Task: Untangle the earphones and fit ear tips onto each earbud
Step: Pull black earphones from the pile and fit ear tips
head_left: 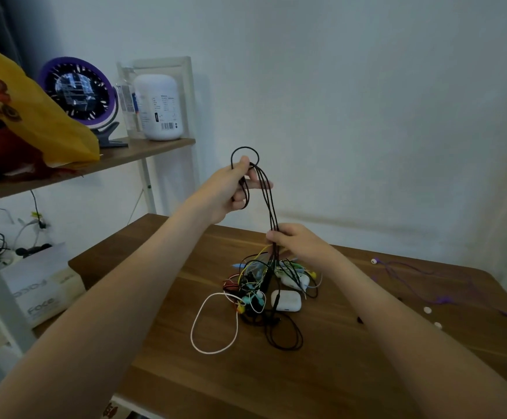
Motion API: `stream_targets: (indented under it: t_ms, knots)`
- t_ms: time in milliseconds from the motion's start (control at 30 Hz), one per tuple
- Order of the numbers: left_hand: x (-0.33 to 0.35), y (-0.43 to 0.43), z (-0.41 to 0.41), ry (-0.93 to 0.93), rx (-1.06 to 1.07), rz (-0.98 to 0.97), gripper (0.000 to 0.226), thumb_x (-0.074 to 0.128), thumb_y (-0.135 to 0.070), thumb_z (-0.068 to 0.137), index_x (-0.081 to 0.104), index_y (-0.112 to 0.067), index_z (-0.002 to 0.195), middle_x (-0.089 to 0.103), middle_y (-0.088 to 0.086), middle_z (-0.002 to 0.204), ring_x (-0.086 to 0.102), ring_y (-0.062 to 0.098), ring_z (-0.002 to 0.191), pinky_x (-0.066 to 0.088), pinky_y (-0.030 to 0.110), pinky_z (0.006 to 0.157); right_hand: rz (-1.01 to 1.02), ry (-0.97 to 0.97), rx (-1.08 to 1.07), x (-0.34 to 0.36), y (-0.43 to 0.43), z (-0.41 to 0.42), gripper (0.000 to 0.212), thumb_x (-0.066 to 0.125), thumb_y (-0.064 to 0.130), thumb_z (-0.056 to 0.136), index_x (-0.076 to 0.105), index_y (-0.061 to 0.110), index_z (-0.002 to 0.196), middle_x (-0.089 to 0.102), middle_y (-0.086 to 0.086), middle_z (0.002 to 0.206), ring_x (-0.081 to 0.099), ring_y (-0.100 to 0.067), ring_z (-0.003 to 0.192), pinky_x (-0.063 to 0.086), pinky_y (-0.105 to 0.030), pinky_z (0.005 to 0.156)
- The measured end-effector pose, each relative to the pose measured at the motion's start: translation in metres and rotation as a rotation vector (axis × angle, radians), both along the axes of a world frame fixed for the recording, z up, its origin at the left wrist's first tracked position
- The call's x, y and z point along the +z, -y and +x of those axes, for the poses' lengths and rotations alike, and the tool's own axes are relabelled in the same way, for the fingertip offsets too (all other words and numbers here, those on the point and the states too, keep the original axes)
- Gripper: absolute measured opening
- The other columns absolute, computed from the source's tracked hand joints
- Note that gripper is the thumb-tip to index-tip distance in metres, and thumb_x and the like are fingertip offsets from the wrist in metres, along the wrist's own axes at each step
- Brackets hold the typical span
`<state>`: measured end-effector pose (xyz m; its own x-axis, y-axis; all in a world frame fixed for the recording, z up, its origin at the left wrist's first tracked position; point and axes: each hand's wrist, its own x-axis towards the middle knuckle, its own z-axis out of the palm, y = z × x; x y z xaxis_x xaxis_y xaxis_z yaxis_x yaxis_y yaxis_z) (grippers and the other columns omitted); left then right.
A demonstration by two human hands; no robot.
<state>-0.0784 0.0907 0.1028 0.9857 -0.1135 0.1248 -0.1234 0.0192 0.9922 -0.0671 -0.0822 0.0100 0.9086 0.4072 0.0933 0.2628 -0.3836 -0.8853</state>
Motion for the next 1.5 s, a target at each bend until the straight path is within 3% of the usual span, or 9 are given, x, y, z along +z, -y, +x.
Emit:
stream_targets:
  t_ms: [167,400,633,800,1000,1133,1200,1333,1500]
  knots:
    - [0.001,0.008,0.008,0.021,0.072,-0.183,0.041,0.034,-0.043,0.103,0.042,-0.016,0.073,0.060,0.001,0.059,0.018,0.006,0.035,0.016,0.017,0.036,-0.119,0.017,0.053,0.001,0.008,0.002,0.048,0.057,0.046,0.091,0.059,-0.002,0.098,0.065,-0.019,0.097,0.063,-0.033,0.095,0.045,-0.049,0.096]
    - [0.011,0.019,0.011,0.050,0.252,-0.038,0.038,0.037,-0.043,0.102,0.036,-0.019,0.072,0.039,-0.002,0.058,0.019,0.008,0.035,0.016,0.018,0.034,0.032,-0.009,0.064,0.004,0.011,0.001,0.028,0.044,0.029,0.101,0.068,0.015,0.097,0.071,0.002,0.098,0.066,-0.012,0.094,0.051,-0.028,0.088]
    - [0.000,0.016,0.005,0.331,0.030,1.143,0.045,0.066,-0.055,0.082,0.046,-0.016,0.072,0.043,-0.004,0.062,0.041,0.014,0.059,0.030,0.027,0.055,0.366,-0.035,-0.084,0.024,0.022,-0.002,0.030,0.037,0.027,0.103,0.057,0.008,0.090,0.055,-0.005,0.061,0.069,-0.023,0.072,0.053,-0.023,0.064]
    - [0.007,0.027,-0.001,0.437,0.107,0.853,0.044,0.052,-0.042,0.096,0.041,-0.014,0.064,0.032,-0.004,0.052,0.032,0.007,0.043,0.024,0.029,0.051,0.055,-0.120,0.183,0.013,0.013,-0.001,0.026,0.059,0.029,0.093,0.059,0.025,0.119,0.062,0.009,0.117,0.059,-0.007,0.108,0.046,-0.019,0.084]
    - [0.022,0.021,-0.002,0.361,0.154,0.530,0.043,0.048,-0.046,0.097,0.056,-0.020,0.062,0.029,-0.010,0.048,0.030,0.013,0.046,0.030,0.026,0.053,-0.191,-0.035,0.128,-0.002,-0.005,-0.004,0.019,0.054,0.033,0.096,0.066,0.019,0.090,0.067,0.007,0.086,0.060,-0.006,0.080,0.042,-0.026,0.077]
    - [0.011,0.004,-0.009,0.271,-0.081,1.541,0.042,0.058,-0.058,0.086,0.066,-0.021,0.104,0.064,-0.004,0.090,0.059,0.016,0.086,0.044,0.027,0.073,-0.132,0.103,-0.022,0.007,-0.005,-0.005,0.034,0.047,0.027,0.099,0.061,0.001,0.083,0.067,-0.011,0.071,0.058,-0.005,0.053,0.041,-0.017,0.058]
    - [-0.002,-0.003,-0.010,0.161,-0.098,1.760,0.050,0.053,-0.059,0.089,0.064,-0.018,0.115,0.065,0.001,0.107,0.059,0.022,0.101,0.044,0.029,0.082,-0.053,0.144,-0.076,0.019,-0.005,-0.003,0.030,0.046,0.025,0.099,0.059,0.005,0.080,0.060,-0.006,0.061,0.056,-0.012,0.051,0.040,-0.020,0.054]
    - [-0.007,-0.012,-0.009,0.174,0.028,1.406,0.047,0.037,-0.043,0.102,0.068,-0.014,0.081,0.050,-0.003,0.065,0.050,0.015,0.064,0.033,0.026,0.058,-0.009,0.179,-0.080,0.032,-0.001,0.000,0.022,0.052,0.029,0.097,0.061,0.014,0.083,0.052,0.002,0.061,0.048,-0.012,0.051,0.041,-0.025,0.057]
    - [0.001,-0.011,-0.007,0.272,0.213,0.880,0.045,0.036,-0.038,0.102,0.054,-0.015,0.068,0.043,-0.002,0.056,0.037,0.015,0.050,0.030,0.026,0.052,-0.043,0.146,-0.044,0.021,0.002,0.001,0.007,0.057,0.021,0.094,0.059,0.015,0.094,0.059,0.002,0.074,0.051,-0.001,0.055,0.042,-0.023,0.056]
